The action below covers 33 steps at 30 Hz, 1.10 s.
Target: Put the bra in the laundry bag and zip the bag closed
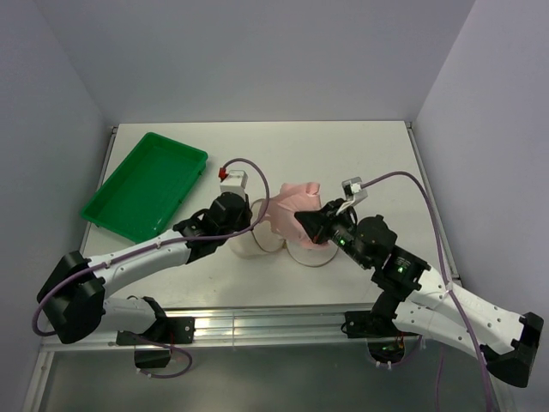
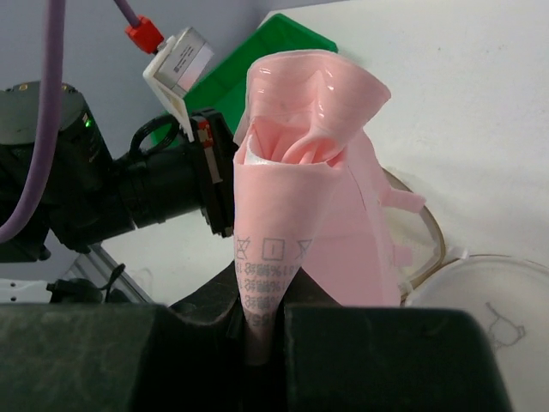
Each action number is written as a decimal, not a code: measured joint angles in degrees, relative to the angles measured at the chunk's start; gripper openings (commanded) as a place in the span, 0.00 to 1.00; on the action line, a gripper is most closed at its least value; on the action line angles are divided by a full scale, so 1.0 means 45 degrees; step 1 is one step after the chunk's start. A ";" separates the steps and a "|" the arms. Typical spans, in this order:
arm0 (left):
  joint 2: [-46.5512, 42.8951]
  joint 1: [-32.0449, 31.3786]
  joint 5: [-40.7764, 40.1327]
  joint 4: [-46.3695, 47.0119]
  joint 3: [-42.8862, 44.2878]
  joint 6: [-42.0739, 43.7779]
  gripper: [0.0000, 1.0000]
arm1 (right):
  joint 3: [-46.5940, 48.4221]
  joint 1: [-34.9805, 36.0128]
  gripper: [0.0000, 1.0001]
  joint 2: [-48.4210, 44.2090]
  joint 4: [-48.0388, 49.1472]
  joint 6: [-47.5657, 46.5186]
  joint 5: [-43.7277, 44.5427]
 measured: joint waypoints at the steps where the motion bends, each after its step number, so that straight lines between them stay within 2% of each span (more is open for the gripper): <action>1: -0.0039 0.0000 0.0228 0.0146 -0.0053 -0.0083 0.00 | -0.0087 0.0000 0.00 0.0000 0.0117 0.0175 0.0053; 9: -0.1005 -0.0010 0.2229 0.1307 -0.0656 -0.1117 0.00 | -0.1248 0.0000 0.00 -0.0287 0.2045 0.1676 0.0962; 17: -0.1666 -0.0019 0.2914 0.2307 -0.1515 -0.1953 0.00 | -0.3045 0.0000 0.00 0.0622 0.3934 0.3011 0.1166; 25: -0.1661 -0.0019 0.3118 0.3026 -0.2040 -0.2059 0.00 | -0.3444 0.0000 0.00 0.3536 0.6042 0.3439 -0.0228; 33: -0.1671 0.0073 0.3118 0.3075 -0.2137 -0.2055 0.00 | -0.3565 0.0029 0.00 0.3978 0.6309 0.2584 -0.1846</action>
